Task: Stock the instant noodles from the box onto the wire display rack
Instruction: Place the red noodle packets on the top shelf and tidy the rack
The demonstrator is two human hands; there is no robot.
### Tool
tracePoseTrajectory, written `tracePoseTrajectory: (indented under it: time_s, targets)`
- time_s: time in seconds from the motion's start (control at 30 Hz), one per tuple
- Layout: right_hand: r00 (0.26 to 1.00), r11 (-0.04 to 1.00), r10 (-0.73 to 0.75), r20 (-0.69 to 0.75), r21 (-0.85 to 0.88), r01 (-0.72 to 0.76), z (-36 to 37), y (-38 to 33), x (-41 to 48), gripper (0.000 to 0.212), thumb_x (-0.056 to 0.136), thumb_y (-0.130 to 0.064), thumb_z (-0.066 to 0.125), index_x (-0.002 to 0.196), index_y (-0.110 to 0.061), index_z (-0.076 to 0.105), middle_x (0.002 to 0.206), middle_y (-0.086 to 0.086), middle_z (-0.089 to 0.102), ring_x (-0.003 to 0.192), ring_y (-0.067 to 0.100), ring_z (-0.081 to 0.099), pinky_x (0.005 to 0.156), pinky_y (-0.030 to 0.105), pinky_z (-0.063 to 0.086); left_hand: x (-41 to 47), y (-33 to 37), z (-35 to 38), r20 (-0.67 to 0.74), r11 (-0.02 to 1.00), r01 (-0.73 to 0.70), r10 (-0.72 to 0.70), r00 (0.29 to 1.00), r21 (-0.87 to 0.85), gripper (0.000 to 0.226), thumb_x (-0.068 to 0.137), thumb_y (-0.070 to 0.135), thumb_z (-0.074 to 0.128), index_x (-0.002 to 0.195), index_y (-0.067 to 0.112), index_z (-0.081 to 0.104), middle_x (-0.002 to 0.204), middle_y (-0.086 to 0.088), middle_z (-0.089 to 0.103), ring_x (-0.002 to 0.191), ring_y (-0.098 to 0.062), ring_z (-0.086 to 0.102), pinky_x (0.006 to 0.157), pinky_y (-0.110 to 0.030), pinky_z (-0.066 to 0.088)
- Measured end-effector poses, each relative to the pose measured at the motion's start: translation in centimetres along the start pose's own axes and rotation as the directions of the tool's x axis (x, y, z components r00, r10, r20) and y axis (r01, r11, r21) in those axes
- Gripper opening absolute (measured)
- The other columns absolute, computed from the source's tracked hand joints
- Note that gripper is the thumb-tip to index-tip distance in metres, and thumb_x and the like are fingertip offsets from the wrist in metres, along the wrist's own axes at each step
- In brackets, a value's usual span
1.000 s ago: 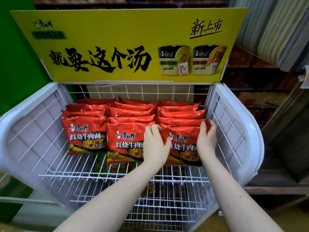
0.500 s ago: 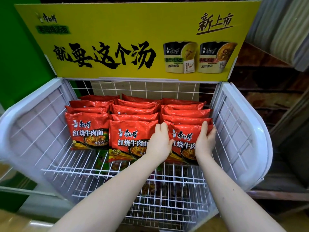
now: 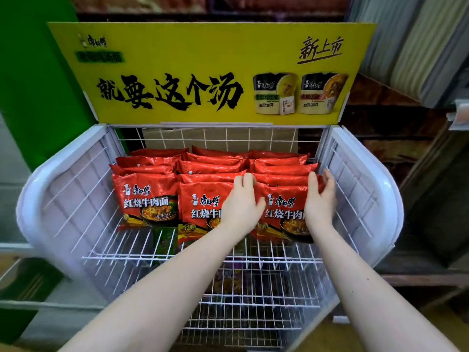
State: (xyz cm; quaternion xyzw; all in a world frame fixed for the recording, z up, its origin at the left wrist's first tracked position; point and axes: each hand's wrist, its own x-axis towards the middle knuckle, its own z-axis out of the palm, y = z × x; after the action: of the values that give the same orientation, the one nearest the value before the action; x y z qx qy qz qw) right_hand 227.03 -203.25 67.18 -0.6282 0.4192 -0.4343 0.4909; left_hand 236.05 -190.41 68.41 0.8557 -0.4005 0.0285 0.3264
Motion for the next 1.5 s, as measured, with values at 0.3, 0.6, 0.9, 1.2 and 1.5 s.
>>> tracePoseTrajectory:
  time_s: [0.3, 0.6, 0.9, 1.2, 1.5]
  targets:
    - [0.953, 0.956, -0.284, -0.104, -0.104, 0.274, 2.8, -6.4, -10.8, 0.058, 0.088, -0.051, 0.041, 0.137, -0.02, 0.044, 0.138, 0.005, 0.05, 0.128, 0.02, 0.044, 0.109, 0.045, 0.034, -4.0, -4.9, -11.1, -0.062, 0.986, -0.108, 0.1, 0.993, -0.127, 0.032, 0.09, 0.027, 0.055, 0.115, 0.014, 0.04, 0.116, -0.005, 0.042, 0.083, -0.029, 0.056, 0.065, -0.035, 0.043]
    - [0.959, 0.96, -0.279, -0.055, -0.051, 0.276, 5.9, -11.9, -22.4, 0.038, 0.096, -0.038, 0.044, 0.128, -0.019, 0.052, 0.129, 0.001, 0.056, 0.119, 0.017, 0.051, 0.103, 0.036, 0.041, -9.5, -9.0, -20.5, -0.081, 0.952, -0.167, 0.152, 0.985, -0.256, 0.029, 0.091, 0.027, 0.055, 0.114, 0.014, 0.042, 0.115, -0.003, 0.045, 0.078, -0.023, 0.059, 0.07, -0.039, 0.052]
    - [0.971, 0.973, -0.229, 0.069, 0.006, 0.229, 7.8, -11.0, -27.9, 0.03, 0.099, -0.027, 0.042, 0.125, -0.016, 0.053, 0.119, -0.007, 0.055, 0.109, 0.004, 0.049, 0.084, 0.006, 0.036, -13.5, -12.7, -20.5, -0.005, 0.955, -0.044, 0.044, 0.999, -0.294, 0.024, 0.091, 0.025, 0.054, 0.111, 0.014, 0.044, 0.114, -0.002, 0.045, 0.072, -0.016, 0.052, 0.064, -0.029, 0.045]
    - [0.956, 0.995, -0.027, 0.293, 0.104, -0.004, 10.2, -3.4, -29.8, 0.026, 0.099, -0.028, 0.044, 0.122, -0.022, 0.053, 0.118, -0.012, 0.055, 0.113, 0.005, 0.051, 0.101, 0.03, 0.042, -17.8, -15.8, -15.9, 0.107, 0.972, 0.162, -0.145, 0.984, -0.17, 0.021, 0.09, 0.023, 0.057, 0.106, 0.015, 0.046, 0.107, -0.001, 0.049, 0.074, -0.015, 0.052, 0.07, -0.032, 0.046]
    - [0.9, 0.991, 0.069, 0.431, 0.077, -0.114, 11.2, 0.6, -31.9, 0.027, 0.099, -0.028, 0.043, 0.123, -0.022, 0.052, 0.117, -0.01, 0.055, 0.111, 0.005, 0.05, 0.097, 0.023, 0.037, -19.9, -17.5, -14.4, 0.143, 0.968, 0.231, -0.215, 0.966, -0.102, 0.017, 0.089, 0.02, 0.057, 0.103, 0.016, 0.049, 0.108, -0.001, 0.051, 0.076, -0.01, 0.053, 0.072, -0.028, 0.048]
